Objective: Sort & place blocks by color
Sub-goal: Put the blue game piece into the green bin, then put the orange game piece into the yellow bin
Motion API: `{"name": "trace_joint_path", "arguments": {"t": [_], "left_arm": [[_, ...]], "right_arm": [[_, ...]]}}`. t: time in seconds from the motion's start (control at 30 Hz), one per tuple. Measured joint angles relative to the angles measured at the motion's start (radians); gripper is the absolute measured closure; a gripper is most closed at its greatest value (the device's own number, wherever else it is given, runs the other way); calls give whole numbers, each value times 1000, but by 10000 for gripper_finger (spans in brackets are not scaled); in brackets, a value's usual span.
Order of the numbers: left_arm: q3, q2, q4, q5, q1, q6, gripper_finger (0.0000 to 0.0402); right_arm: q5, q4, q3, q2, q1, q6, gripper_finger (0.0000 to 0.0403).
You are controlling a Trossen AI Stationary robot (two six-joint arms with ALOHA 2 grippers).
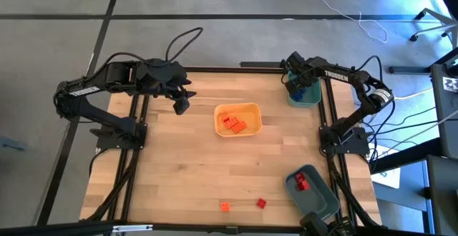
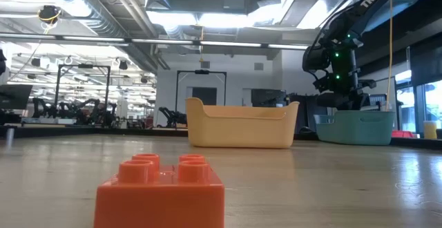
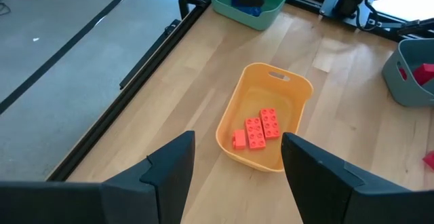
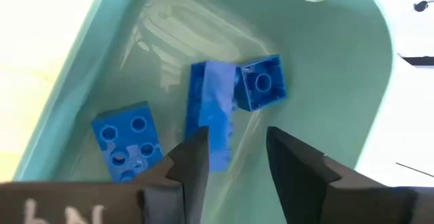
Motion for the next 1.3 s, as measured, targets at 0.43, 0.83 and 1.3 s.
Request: {"name": "trace_joint_path", "arguments": {"t": [0.43, 0.83, 1.3], "left_arm": [[0, 0, -1, 52, 0, -5, 190], [-169, 8, 50, 234, -24, -42, 190], [-262, 242, 385, 317, -339, -131, 190]], "right_arm": [[-171, -176, 216, -141, 72, -20, 244], [-489, -206, 424, -506, 347, -165, 243], [-550, -210, 425, -647, 572, -190, 243]]}}
